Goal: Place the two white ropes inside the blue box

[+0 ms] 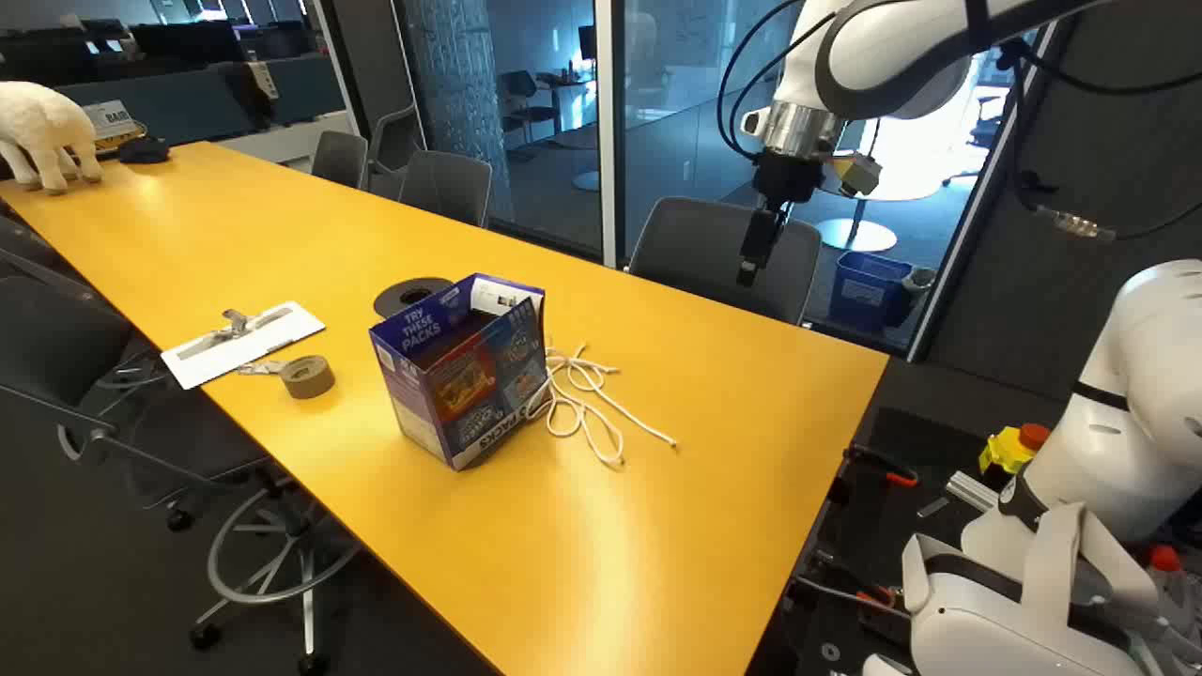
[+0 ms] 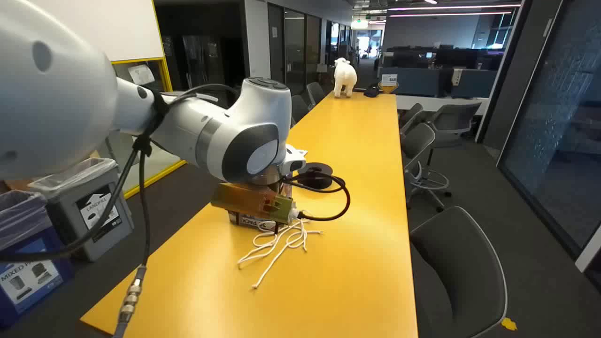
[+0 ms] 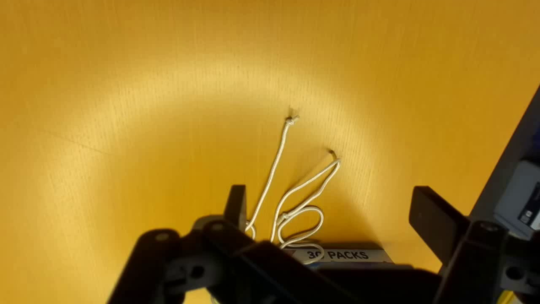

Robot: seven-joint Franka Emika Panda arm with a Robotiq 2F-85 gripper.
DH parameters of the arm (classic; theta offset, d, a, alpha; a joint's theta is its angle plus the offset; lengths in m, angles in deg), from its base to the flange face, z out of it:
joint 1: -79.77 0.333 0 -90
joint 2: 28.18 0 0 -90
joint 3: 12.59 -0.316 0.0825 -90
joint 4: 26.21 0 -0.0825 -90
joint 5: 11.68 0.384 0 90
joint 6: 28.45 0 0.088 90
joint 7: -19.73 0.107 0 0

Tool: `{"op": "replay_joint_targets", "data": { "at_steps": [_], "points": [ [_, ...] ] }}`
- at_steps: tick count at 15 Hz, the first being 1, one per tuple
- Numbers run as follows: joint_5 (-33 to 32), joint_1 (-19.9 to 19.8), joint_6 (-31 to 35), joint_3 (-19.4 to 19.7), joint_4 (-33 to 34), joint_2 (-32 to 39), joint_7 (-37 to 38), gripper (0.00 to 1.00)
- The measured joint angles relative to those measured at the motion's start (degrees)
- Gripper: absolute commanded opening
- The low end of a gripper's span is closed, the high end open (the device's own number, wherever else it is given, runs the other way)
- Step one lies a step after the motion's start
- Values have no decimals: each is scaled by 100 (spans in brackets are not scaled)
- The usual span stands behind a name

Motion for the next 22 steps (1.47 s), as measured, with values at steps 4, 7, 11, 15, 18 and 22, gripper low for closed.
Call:
{"op": "replay_joint_targets", "data": {
  "at_steps": [4, 7, 11, 15, 18, 22],
  "points": [
    [0, -6, -4, -4, 50, -22, 0, 100],
    [0, -36, 60, -30, 15, 54, 5, 100],
    [0, -38, 990, -101, -40, 418, 51, 100],
    [0, -29, 2489, -316, -3, 1291, 115, 100],
    [0, -1, 3365, -434, 262, 2256, 114, 100],
    [223, -101, 3744, -703, 1100, 3711, -45, 100]
  ]
}}
